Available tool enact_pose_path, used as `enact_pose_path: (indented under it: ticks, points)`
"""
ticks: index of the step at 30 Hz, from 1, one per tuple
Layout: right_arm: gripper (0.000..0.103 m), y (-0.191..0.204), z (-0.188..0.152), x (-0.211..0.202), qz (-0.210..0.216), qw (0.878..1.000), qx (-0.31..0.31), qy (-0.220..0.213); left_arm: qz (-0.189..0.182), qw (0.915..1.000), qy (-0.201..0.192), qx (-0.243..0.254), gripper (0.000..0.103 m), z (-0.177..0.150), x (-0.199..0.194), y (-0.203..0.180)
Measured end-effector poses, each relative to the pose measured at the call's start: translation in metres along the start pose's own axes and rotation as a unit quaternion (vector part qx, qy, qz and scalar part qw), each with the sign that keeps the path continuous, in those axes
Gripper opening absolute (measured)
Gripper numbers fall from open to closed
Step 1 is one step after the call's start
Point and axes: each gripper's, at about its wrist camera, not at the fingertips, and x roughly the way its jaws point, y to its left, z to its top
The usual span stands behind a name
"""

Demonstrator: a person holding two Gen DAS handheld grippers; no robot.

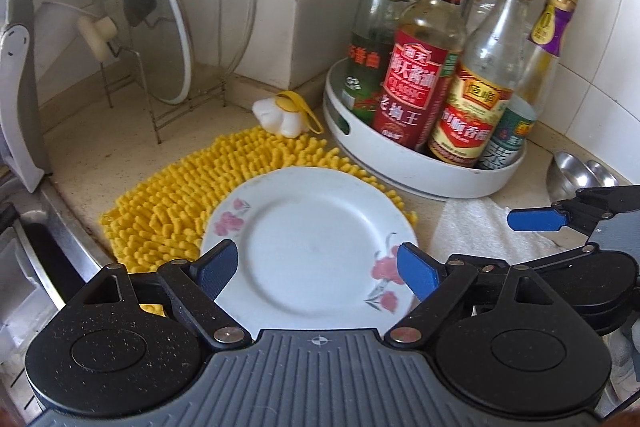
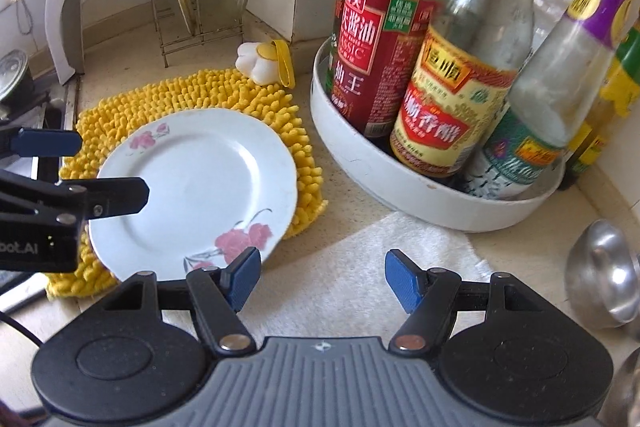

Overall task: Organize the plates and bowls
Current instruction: 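Move both tools to the pink-flower plate on the yellow mat and grip its rim, then lift the pink-flower plate with both tools and carry it toward the towel stack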

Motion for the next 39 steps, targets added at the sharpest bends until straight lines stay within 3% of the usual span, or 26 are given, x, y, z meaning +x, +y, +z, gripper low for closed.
enact_pose_path:
  ticks: [10, 19, 27, 32, 36, 39]
  points:
    - [0.063, -0.002, 0.011, 0.035, 0.062, 0.996, 0.06, 0.031, 0.002, 0.9995, 0.032, -0.003, 0.091, 0.006, 0.034, 0.033]
    - [0.056, 0.002, 0.015, 0.059, 0.152, 0.981, 0.106, 0.053, -0.027, 0.9972, 0.068, -0.01, 0.088, 0.011, 0.075, 0.055]
    - [0.052, -0.003, 0.014, 0.056, 0.154, 0.978, 0.131, 0.044, -0.049, 0.9948, 0.087, 0.024, 0.09, 0.016, 0.096, 0.053]
    - [0.052, -0.013, 0.009, 0.05, 0.147, 0.977, 0.146, 0.045, -0.055, 0.9939, 0.095, 0.005, 0.09, 0.016, 0.085, 0.056]
    - [0.052, -0.018, 0.003, 0.051, 0.137, 0.976, 0.159, 0.051, -0.076, 0.9918, 0.101, 0.022, 0.089, 0.009, 0.076, 0.053]
    - [0.049, -0.014, 0.0, 0.048, 0.149, 0.975, 0.158, 0.048, -0.062, 0.9932, 0.092, 0.034, 0.089, 0.008, 0.08, 0.052]
